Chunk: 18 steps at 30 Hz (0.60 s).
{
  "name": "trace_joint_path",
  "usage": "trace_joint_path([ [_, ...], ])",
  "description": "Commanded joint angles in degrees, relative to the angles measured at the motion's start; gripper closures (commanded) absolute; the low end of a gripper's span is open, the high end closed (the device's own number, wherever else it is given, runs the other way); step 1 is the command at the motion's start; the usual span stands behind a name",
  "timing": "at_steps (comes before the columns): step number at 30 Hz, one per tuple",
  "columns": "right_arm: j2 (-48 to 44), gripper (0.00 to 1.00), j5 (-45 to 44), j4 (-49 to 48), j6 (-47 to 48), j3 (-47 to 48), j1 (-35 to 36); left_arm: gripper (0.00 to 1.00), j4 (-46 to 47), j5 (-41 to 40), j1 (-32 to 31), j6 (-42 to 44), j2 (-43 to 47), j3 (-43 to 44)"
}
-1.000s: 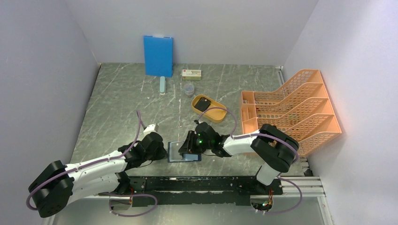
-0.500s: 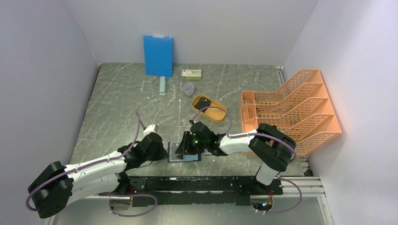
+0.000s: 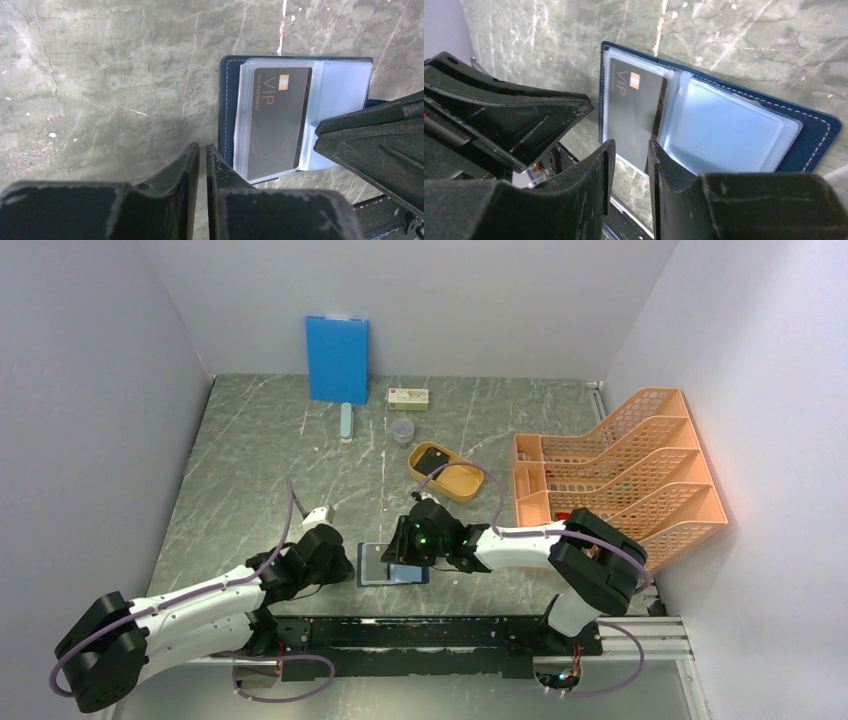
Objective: Put the credit cards into the card holder
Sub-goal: Insert the credit card into the card holder.
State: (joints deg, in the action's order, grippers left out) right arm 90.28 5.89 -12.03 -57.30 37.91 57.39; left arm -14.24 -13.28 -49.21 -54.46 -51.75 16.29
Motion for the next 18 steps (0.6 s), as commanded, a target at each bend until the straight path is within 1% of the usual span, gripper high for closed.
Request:
trace_joint_path([
  [1,1.79,0.66,-1.33,1.04,0.22,-0.33,0.09,0.84,0.32,0.06,0.17,0.35,-0.99,-0.34],
  [12,4.96,0.66,2.43,-2.34,-0.36,0.6,0.74,0.84,1.97,1.14,0.22,0.01,-1.4,-1.36],
  [18,6.48,0.67,2.96,-2.98,-0.63,1.67,1.26,0.84,2.59,1.74,0.2,-0.04,-1.69,-1.78],
])
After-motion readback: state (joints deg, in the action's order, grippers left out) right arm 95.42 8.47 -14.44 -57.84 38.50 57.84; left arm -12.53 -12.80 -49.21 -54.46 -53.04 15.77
